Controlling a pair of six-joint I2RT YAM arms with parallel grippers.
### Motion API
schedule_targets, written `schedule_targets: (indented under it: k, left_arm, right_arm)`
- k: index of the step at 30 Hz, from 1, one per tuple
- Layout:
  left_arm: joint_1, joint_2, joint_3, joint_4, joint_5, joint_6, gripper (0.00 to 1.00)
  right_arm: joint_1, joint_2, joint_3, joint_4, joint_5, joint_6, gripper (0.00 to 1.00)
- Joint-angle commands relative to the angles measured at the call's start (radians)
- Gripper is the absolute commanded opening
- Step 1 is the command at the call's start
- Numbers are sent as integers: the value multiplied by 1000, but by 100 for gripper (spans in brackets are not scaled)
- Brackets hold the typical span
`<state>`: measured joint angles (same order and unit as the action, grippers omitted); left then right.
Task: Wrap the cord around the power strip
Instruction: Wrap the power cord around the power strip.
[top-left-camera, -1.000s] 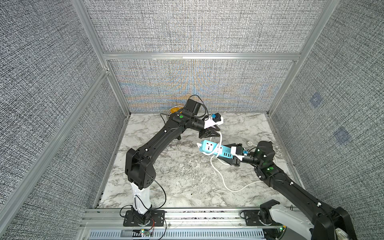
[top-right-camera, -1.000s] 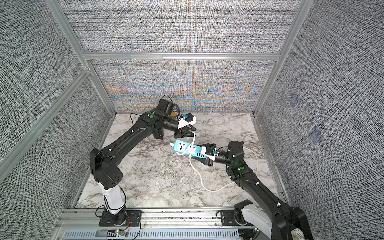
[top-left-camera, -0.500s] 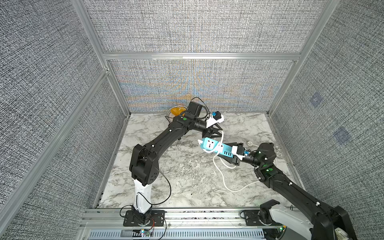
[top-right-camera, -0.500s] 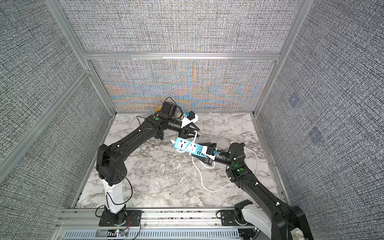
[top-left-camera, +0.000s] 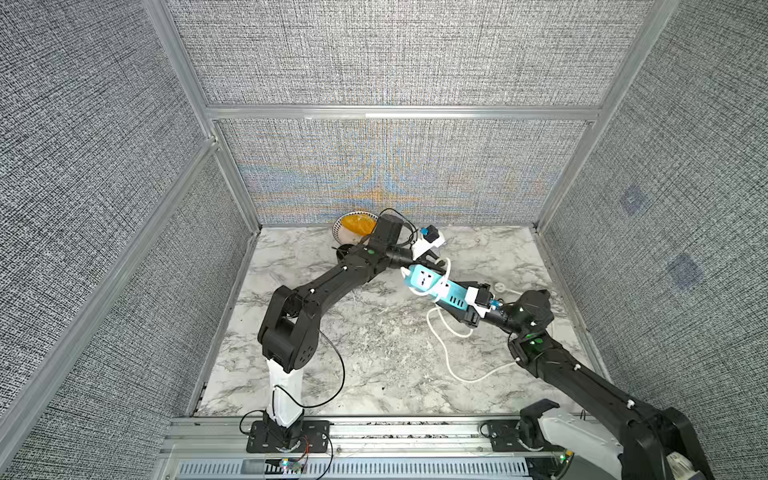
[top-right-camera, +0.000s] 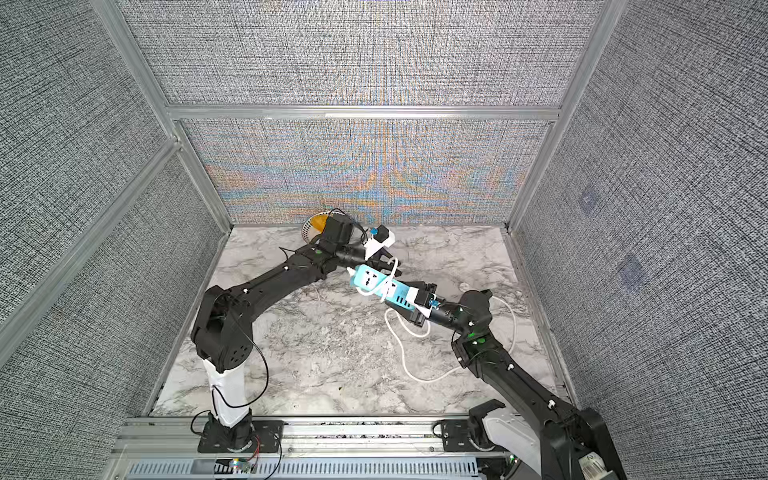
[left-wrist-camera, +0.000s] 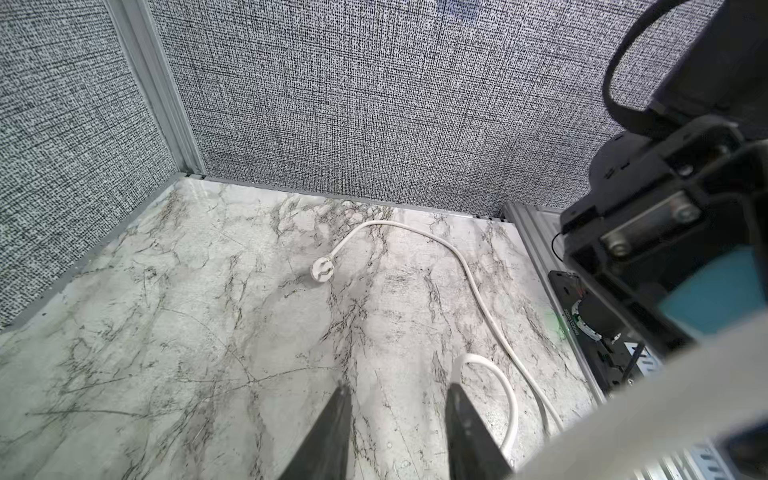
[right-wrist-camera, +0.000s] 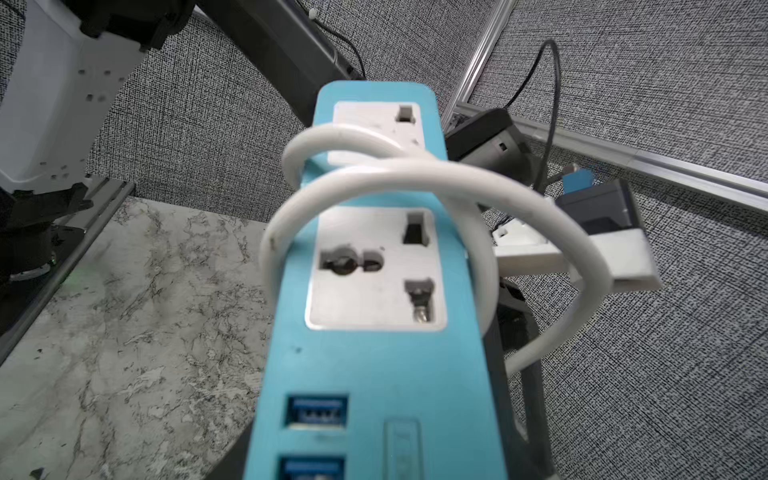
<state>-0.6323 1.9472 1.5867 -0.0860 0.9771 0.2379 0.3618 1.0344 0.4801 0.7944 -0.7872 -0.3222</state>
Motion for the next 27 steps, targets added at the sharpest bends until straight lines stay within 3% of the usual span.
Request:
schedule_targets:
  k: [1, 9, 16, 27]
  left_arm:
    - [-1, -15, -53, 175, 2, -117, 41]
    - [-21, -24, -195, 446, -51, -310, 45]
    - [-33, 3, -322, 758, -140, -555, 45]
    - [-70, 26, -384, 829, -182, -612, 43]
  right_arm:
    - [0, 9, 12, 104, 23, 36, 0]
    - [-1, 31, 14, 154, 62, 62, 0]
    - [-1, 51, 13, 239, 116, 82, 0]
    - [-1, 70, 23, 279, 217, 71, 0]
